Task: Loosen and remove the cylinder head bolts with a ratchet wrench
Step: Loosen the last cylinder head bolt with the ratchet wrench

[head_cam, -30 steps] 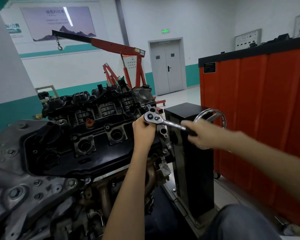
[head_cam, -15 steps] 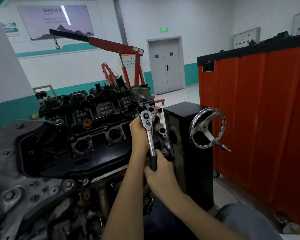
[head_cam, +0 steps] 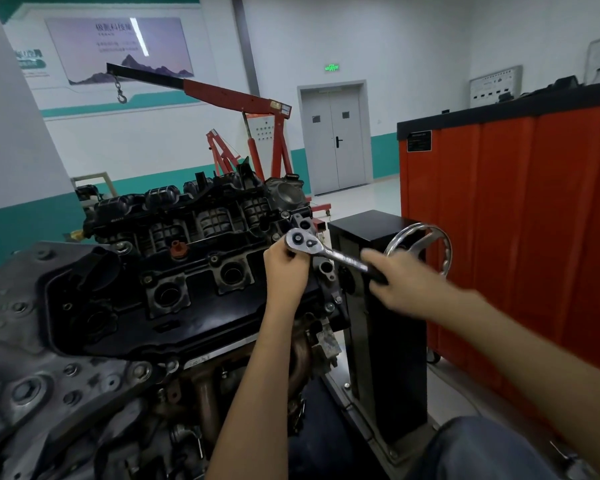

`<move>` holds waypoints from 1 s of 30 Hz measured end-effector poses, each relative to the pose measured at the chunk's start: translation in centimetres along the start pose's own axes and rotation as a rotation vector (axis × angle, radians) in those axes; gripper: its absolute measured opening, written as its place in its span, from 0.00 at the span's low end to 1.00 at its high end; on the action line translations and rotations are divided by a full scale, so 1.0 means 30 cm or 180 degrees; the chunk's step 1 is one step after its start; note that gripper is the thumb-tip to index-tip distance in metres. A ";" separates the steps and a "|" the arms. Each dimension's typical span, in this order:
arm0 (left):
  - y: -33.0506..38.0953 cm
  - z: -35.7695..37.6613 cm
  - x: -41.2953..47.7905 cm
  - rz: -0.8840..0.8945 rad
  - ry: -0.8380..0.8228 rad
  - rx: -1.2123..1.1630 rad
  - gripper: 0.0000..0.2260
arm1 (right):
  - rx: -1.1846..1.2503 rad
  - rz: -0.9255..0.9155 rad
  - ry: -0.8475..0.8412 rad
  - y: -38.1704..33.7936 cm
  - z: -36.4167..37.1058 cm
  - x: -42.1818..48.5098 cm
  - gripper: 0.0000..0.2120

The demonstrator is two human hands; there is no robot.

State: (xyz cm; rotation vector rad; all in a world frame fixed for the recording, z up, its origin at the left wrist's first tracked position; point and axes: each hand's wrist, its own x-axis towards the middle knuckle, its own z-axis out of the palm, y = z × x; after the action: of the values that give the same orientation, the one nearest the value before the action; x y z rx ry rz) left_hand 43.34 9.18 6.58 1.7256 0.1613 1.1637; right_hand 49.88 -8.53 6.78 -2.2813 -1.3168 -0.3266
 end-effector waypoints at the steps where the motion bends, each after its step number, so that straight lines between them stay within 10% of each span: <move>1: -0.004 0.003 0.001 0.0021 -0.0068 0.0049 0.20 | 0.0690 0.0250 0.0056 -0.031 0.073 -0.057 0.10; 7: -0.014 0.007 0.018 -0.0116 0.0077 -0.0031 0.27 | 0.2734 0.0748 0.0479 -0.342 0.335 -0.106 0.10; 21: -0.001 0.007 0.008 -0.0133 0.0055 0.0146 0.26 | -0.0550 -0.0379 -0.0110 0.017 -0.023 0.018 0.08; 30: 0.020 0.033 0.007 -0.0140 0.0118 0.0069 0.26 | 0.2798 0.0797 0.0437 -0.310 0.332 -0.137 0.07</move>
State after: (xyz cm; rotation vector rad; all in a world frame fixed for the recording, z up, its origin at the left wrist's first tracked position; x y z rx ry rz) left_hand 43.97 8.37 7.16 1.7120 0.2342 1.1659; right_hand 39.44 -2.52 -0.84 -1.5996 -0.8403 0.1641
